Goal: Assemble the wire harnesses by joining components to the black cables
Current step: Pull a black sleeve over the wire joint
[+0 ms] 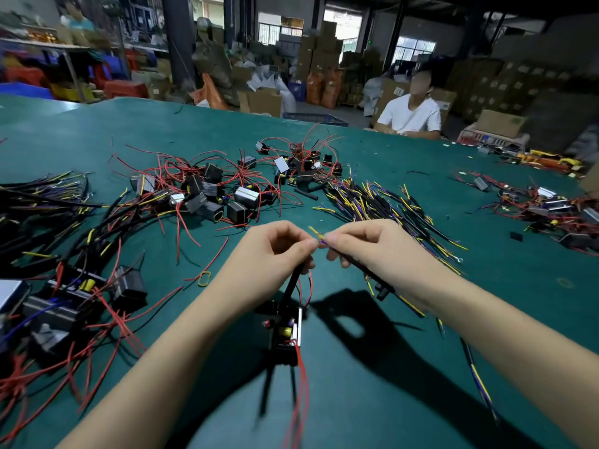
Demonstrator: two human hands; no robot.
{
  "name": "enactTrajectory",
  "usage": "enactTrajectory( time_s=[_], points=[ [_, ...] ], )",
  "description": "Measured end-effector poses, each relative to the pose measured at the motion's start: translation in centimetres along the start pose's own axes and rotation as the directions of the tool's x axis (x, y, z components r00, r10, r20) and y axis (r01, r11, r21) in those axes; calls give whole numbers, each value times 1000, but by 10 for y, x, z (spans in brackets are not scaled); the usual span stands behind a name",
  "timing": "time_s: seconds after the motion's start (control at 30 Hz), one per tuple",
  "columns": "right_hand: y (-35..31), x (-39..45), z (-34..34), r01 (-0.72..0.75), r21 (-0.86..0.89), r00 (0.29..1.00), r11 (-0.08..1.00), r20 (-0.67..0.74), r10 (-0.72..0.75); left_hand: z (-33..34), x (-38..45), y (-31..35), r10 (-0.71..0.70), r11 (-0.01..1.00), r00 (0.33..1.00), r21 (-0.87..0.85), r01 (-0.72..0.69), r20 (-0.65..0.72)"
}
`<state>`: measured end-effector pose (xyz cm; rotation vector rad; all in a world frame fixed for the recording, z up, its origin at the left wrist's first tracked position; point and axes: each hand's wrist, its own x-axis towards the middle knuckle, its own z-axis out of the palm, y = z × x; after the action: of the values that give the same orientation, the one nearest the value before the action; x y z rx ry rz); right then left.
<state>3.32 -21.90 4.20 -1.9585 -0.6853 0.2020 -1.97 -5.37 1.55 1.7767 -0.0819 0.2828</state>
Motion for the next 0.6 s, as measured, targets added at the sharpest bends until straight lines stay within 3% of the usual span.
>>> enactTrajectory(
  time_s=[0.1, 0.3, 0.5, 0.6],
  points=[
    [1, -2, -2, -21, 97, 1000, 995, 0, 22, -3, -1, 2, -9, 1000, 999, -13, 9, 35],
    [-1, -6, -2, 28, 104, 999, 994, -39, -24, -3, -4, 6, -19, 999, 997, -24, 21, 69],
    [-7, -8, 2, 164, -121, 981, 979, -84, -174, 6, -5, 7, 52, 998, 995, -23, -54, -86],
    [-7, -8, 3, 207, -218, 965, 954, -114, -235, 7, -5, 8, 51, 999, 994, -2, -51, -99]
  ],
)
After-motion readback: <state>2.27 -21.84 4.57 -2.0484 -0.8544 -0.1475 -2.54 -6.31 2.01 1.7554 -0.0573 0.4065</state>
